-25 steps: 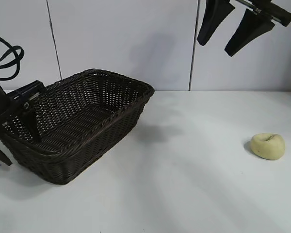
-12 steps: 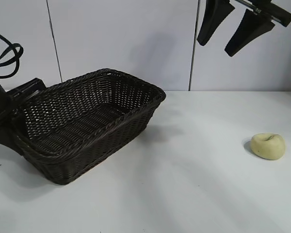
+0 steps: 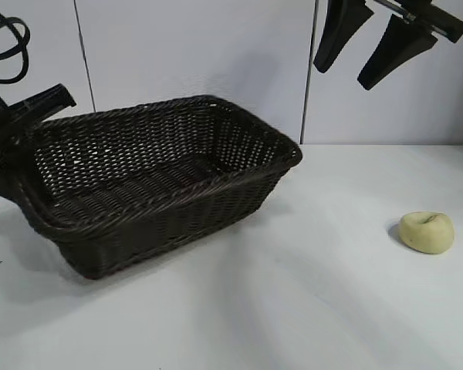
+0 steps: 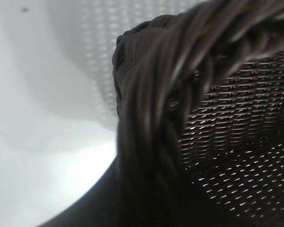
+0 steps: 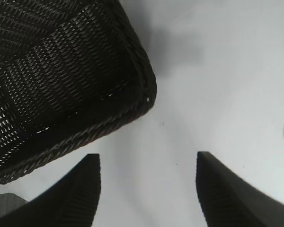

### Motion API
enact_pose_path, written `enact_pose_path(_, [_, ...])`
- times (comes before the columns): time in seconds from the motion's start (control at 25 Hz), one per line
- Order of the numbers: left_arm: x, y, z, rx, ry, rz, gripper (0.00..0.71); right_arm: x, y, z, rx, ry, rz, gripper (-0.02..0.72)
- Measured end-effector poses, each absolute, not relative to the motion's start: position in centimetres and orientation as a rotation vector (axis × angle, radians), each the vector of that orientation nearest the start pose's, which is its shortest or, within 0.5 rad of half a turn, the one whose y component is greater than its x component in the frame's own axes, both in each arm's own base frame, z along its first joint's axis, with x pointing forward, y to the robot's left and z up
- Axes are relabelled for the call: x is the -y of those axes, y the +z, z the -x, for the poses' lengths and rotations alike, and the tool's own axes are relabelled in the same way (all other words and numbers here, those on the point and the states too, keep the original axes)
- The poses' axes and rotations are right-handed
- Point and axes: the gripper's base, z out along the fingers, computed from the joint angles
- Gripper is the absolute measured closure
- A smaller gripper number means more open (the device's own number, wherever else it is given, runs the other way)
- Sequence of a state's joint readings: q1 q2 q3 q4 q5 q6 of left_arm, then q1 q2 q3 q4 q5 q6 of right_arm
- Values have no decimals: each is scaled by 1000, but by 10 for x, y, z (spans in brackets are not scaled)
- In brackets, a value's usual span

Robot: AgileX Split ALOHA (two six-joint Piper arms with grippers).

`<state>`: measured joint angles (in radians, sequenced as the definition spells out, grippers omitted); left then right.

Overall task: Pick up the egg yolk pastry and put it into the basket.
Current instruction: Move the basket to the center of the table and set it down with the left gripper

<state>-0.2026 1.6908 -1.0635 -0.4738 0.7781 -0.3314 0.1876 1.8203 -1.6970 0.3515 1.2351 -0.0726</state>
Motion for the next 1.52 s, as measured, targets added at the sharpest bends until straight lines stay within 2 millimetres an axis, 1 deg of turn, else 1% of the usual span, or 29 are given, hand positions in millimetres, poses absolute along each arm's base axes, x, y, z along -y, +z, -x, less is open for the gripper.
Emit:
enact_pose_path(0.08, [96,215,-317,-2872,-652,545,613,-101,318,-373,-2806,521,273,269])
enact_pose_path(0.24, [101,218,-327,-2943,-660,388,613,-101,318,-373,-2806,521,273,269])
enact_pose_path(0.44, [107,212,-344,-3039,-661,137,613,-101,318,-373,-2806,521,273,269])
enact_pose_path(0.52, [110,212,-353,-3053,-669,64,613,-101,318,-373,-2806,521,273,269])
enact_pose_path(0.72, [119,204,-372,-3100,-682,-96,613,-101,318,-373,-2806,521,273,269])
enact_pose_path(0.96, [133,194,-385,-3095,-680,-181,613,-101,318,-373,-2806,521,273,269])
enact_pose_path(1.24, [150,172,-387,-3119,-673,-255,613,-101,318,-373,-2806,521,273,269])
enact_pose_path(1.52, [152,158,-391,-3118,-661,-241,613,-101,318,-373,-2805,520,273,269])
